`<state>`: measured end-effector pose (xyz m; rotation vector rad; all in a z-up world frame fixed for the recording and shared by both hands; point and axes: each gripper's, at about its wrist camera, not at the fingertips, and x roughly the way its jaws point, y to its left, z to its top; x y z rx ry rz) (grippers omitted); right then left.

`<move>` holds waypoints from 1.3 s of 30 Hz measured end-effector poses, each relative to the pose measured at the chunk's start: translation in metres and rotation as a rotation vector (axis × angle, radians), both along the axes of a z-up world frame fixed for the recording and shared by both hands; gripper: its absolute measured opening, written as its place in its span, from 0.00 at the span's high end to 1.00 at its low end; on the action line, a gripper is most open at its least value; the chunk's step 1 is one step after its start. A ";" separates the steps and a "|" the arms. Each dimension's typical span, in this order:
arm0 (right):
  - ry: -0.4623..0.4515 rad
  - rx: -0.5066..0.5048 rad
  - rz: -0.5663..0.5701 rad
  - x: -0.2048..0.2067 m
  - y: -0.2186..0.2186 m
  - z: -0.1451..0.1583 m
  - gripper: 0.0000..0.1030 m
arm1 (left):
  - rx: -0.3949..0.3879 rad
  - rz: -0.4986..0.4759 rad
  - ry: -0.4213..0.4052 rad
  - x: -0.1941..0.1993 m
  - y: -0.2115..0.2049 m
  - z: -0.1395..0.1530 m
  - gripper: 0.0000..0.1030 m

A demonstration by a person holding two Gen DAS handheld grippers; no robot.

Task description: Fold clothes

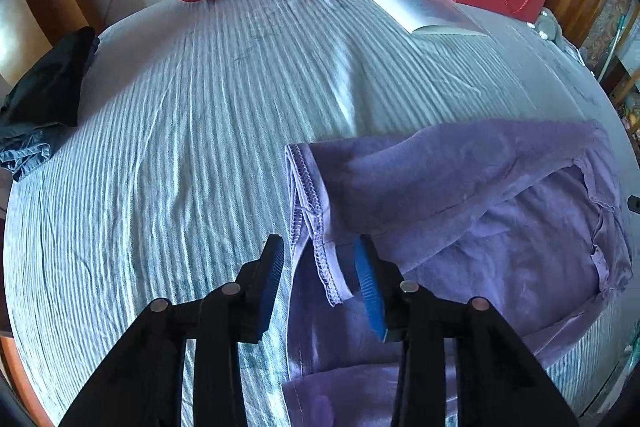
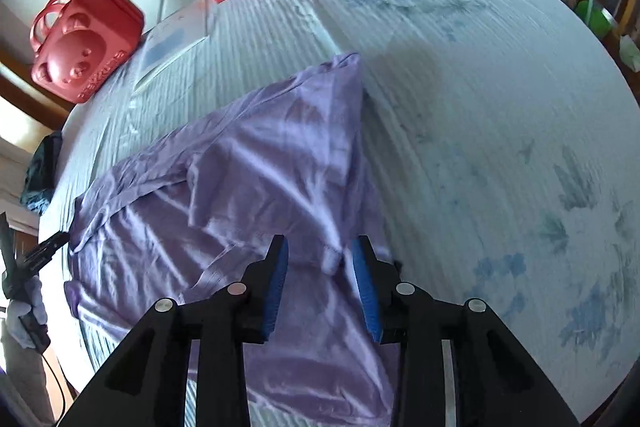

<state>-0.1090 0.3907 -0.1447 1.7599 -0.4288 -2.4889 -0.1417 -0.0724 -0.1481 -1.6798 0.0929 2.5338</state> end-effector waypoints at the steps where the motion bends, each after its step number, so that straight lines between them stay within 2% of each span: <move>1: -0.009 0.005 0.011 0.000 -0.003 -0.002 0.67 | 0.004 -0.013 -0.002 0.002 0.002 -0.001 0.63; 7: -0.061 0.041 -0.005 -0.011 -0.007 -0.027 0.67 | -0.029 -0.055 -0.039 0.003 0.021 -0.023 0.62; 8: -0.060 0.059 0.004 -0.013 -0.009 -0.028 0.70 | -0.048 -0.059 -0.040 0.003 0.024 -0.027 0.62; 9: -0.055 0.084 0.019 -0.015 -0.013 -0.026 0.75 | -0.063 -0.061 -0.036 0.002 0.027 -0.028 0.65; 10: -0.050 0.109 0.035 -0.016 -0.016 -0.025 0.99 | -0.067 -0.057 -0.028 0.002 0.027 -0.027 0.73; 11: -0.033 0.117 0.040 -0.015 -0.017 -0.019 0.98 | -0.074 -0.053 -0.030 0.001 0.027 -0.026 0.92; 15: 0.073 0.087 0.028 -0.003 -0.012 0.025 0.98 | -0.083 -0.040 -0.008 -0.003 0.020 -0.016 0.92; 20: 0.100 -0.011 -0.012 0.027 0.004 0.054 0.98 | -0.115 -0.030 0.016 -0.009 0.012 -0.009 0.92; 24: -0.004 -0.086 -0.059 0.046 0.012 0.026 0.98 | -0.123 -0.025 0.024 -0.011 0.006 -0.005 0.91; 27: -0.117 -0.085 -0.089 0.058 0.013 -0.007 0.95 | -0.140 -0.047 0.008 -0.007 0.007 -0.008 0.88; 31: -0.129 -0.054 -0.086 0.069 0.011 -0.003 0.93 | -0.139 -0.053 -0.021 -0.003 0.009 -0.016 0.86; 33: -0.088 -0.049 -0.077 0.072 0.012 0.009 0.87 | -0.117 -0.033 -0.011 -0.002 0.005 -0.013 0.84; 34: -0.065 -0.048 -0.060 0.072 0.010 0.016 0.79 | -0.102 -0.019 -0.005 -0.001 0.003 -0.011 0.82; 35: -0.054 -0.041 -0.039 0.072 0.007 0.019 0.62 | -0.089 -0.006 0.000 -0.001 0.001 -0.008 0.78; 36: -0.054 -0.021 -0.015 0.071 0.002 0.018 0.53 | -0.084 0.001 0.003 0.000 0.000 -0.007 0.77; 37: -0.060 0.004 0.009 0.069 -0.005 0.015 0.49 | -0.084 0.004 0.006 0.000 0.000 -0.006 0.77; 39: -0.076 0.052 0.049 0.064 -0.018 0.005 0.50 | -0.081 0.006 0.010 0.004 -0.001 -0.002 0.76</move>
